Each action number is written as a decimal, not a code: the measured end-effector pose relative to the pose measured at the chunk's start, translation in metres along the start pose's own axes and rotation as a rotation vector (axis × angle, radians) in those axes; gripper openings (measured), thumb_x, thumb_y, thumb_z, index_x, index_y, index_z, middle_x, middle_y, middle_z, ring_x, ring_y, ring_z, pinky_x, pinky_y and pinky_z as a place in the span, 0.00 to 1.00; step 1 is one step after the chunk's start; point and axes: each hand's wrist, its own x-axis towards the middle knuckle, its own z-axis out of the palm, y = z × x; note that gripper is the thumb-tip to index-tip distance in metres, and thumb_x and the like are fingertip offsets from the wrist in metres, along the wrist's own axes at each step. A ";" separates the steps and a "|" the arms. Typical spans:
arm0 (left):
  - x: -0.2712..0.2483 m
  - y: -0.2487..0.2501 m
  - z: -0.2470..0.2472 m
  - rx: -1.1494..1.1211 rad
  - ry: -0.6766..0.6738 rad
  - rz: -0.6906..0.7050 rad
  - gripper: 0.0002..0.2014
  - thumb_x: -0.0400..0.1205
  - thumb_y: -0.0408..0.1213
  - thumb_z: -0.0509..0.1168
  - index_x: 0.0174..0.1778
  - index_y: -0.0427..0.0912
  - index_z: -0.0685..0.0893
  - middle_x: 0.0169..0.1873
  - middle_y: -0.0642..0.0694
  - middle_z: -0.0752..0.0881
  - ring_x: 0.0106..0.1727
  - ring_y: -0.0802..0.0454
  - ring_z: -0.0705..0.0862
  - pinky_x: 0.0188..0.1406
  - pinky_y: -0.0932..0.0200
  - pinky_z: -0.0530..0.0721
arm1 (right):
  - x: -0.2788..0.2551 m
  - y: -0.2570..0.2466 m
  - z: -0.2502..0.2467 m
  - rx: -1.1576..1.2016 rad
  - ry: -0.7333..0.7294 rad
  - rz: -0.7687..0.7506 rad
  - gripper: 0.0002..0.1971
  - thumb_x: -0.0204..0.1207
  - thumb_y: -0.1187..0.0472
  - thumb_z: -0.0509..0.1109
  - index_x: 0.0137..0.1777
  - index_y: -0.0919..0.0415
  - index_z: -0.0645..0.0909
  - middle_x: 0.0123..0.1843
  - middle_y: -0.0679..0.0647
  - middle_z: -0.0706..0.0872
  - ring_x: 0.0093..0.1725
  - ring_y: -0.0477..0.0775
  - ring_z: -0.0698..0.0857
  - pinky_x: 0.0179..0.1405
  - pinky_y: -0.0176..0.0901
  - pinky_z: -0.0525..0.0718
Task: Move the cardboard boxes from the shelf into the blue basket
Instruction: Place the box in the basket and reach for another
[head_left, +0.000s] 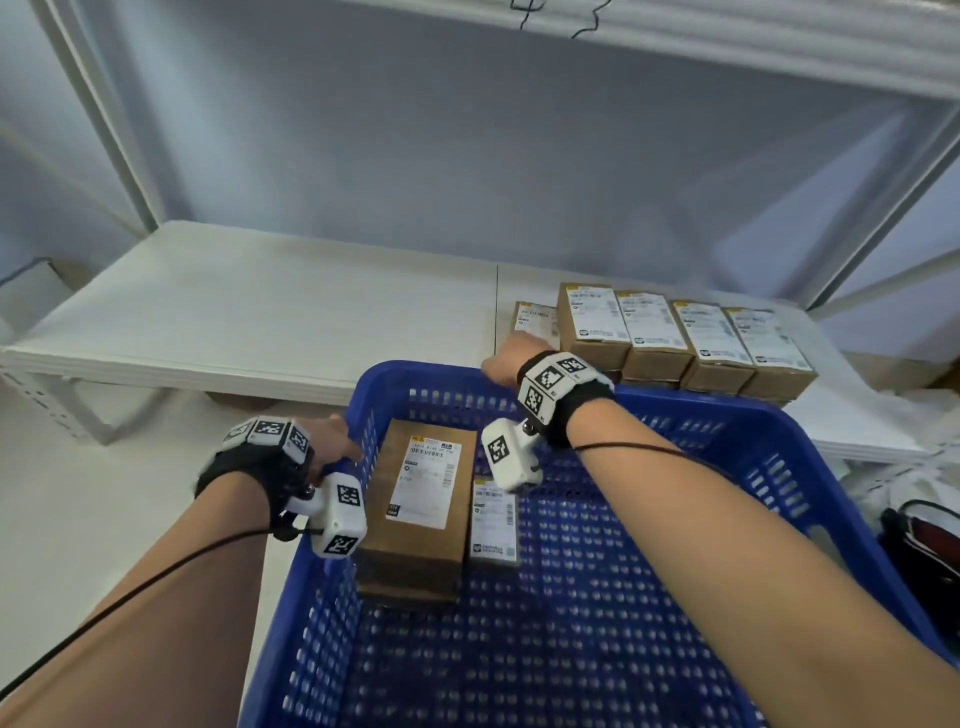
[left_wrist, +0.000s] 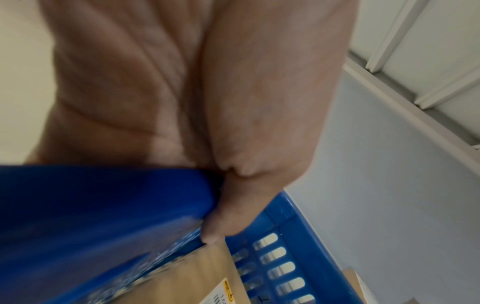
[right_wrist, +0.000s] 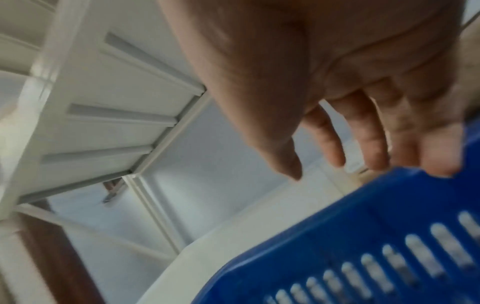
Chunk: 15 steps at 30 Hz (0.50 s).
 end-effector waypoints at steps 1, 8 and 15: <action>0.000 0.001 0.000 0.022 0.006 -0.006 0.29 0.79 0.30 0.66 0.76 0.31 0.67 0.71 0.30 0.77 0.70 0.35 0.79 0.55 0.48 0.83 | 0.007 -0.001 -0.008 -0.006 0.053 0.016 0.07 0.81 0.57 0.64 0.48 0.62 0.76 0.47 0.56 0.82 0.49 0.59 0.84 0.42 0.44 0.80; -0.013 0.007 -0.006 0.250 0.004 0.043 0.24 0.82 0.41 0.62 0.71 0.33 0.70 0.68 0.34 0.79 0.68 0.38 0.80 0.54 0.53 0.77 | 0.047 -0.003 0.002 -0.315 0.097 -0.006 0.12 0.79 0.61 0.67 0.58 0.67 0.83 0.59 0.62 0.86 0.55 0.64 0.85 0.57 0.52 0.86; -0.009 0.003 -0.007 0.208 0.003 0.028 0.26 0.79 0.45 0.65 0.69 0.35 0.70 0.62 0.32 0.82 0.62 0.36 0.83 0.52 0.51 0.80 | 0.085 0.005 0.027 -0.392 0.106 0.169 0.23 0.80 0.60 0.62 0.74 0.67 0.71 0.77 0.72 0.68 0.76 0.76 0.66 0.75 0.69 0.66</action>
